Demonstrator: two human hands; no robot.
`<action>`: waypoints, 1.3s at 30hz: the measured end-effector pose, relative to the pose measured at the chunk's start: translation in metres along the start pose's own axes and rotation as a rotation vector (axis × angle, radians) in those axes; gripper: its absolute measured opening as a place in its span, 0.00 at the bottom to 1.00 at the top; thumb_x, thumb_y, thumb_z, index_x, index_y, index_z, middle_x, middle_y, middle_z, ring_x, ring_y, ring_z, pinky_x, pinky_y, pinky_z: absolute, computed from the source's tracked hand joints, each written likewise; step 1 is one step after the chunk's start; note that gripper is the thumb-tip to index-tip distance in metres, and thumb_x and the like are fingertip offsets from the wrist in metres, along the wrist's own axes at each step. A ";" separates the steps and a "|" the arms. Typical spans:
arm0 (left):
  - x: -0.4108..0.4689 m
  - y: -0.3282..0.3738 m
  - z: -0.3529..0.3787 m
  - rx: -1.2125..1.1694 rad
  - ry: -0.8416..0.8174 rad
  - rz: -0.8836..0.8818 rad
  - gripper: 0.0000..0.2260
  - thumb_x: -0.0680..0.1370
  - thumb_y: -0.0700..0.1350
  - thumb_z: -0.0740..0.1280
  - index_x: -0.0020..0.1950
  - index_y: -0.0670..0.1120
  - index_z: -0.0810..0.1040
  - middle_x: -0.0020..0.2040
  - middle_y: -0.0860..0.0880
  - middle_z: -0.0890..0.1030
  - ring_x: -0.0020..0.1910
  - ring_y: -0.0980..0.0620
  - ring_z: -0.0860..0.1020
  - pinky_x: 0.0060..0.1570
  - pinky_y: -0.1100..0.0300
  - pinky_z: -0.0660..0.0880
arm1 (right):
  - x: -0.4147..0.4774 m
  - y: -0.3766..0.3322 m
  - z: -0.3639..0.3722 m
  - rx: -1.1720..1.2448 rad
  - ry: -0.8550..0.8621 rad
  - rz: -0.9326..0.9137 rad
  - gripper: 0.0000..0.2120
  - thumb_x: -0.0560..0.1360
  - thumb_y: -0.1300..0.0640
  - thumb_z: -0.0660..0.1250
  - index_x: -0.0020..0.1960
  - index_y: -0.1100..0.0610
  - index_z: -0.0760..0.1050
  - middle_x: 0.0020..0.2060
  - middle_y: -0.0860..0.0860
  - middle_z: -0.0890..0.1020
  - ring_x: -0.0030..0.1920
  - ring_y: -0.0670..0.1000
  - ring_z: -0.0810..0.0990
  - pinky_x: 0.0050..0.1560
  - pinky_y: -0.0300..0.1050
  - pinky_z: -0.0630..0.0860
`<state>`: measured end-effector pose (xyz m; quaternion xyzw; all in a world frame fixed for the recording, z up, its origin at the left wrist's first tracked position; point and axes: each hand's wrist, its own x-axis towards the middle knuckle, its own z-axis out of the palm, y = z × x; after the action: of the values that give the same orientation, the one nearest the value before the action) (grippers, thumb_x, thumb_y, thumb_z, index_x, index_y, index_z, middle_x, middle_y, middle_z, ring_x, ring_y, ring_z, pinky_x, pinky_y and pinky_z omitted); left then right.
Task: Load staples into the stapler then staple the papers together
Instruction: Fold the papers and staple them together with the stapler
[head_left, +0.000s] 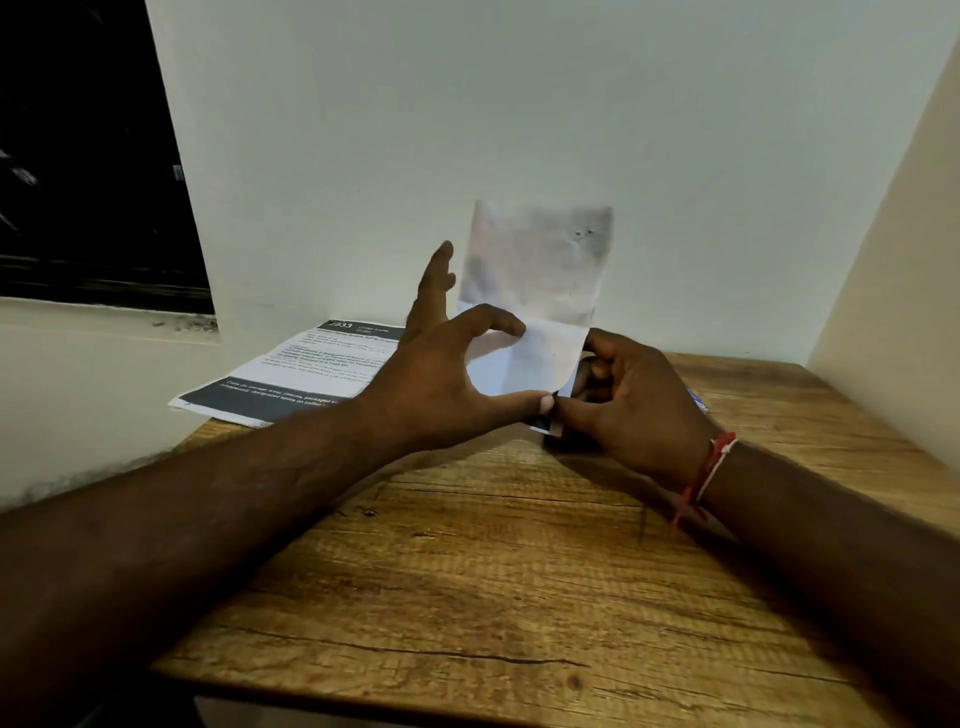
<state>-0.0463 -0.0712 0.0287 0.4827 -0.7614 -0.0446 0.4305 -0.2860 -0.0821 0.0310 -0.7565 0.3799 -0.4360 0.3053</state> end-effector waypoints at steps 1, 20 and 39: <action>0.000 0.002 0.001 0.008 0.008 0.000 0.35 0.64 0.74 0.81 0.67 0.64 0.81 0.90 0.59 0.36 0.92 0.49 0.48 0.84 0.39 0.66 | 0.000 0.000 0.000 -0.008 0.006 -0.004 0.30 0.75 0.61 0.83 0.72 0.44 0.80 0.45 0.54 0.91 0.45 0.57 0.92 0.52 0.64 0.89; 0.000 0.012 0.004 -0.114 -0.055 0.083 0.02 0.81 0.45 0.79 0.50 0.51 0.89 0.47 0.57 0.90 0.50 0.58 0.88 0.55 0.65 0.83 | 0.007 0.012 -0.001 -0.025 0.062 -0.017 0.27 0.75 0.57 0.84 0.70 0.43 0.82 0.46 0.55 0.90 0.49 0.58 0.91 0.55 0.65 0.87; 0.001 0.006 0.006 -0.171 -0.039 0.006 0.06 0.81 0.46 0.79 0.48 0.56 0.86 0.44 0.56 0.89 0.46 0.55 0.89 0.52 0.48 0.86 | 0.014 0.016 0.000 0.076 0.093 0.080 0.25 0.75 0.61 0.82 0.70 0.49 0.82 0.42 0.56 0.90 0.45 0.59 0.91 0.55 0.67 0.88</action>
<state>-0.0550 -0.0710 0.0288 0.4407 -0.7646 -0.1176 0.4554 -0.2869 -0.1021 0.0238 -0.7077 0.4066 -0.4721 0.3330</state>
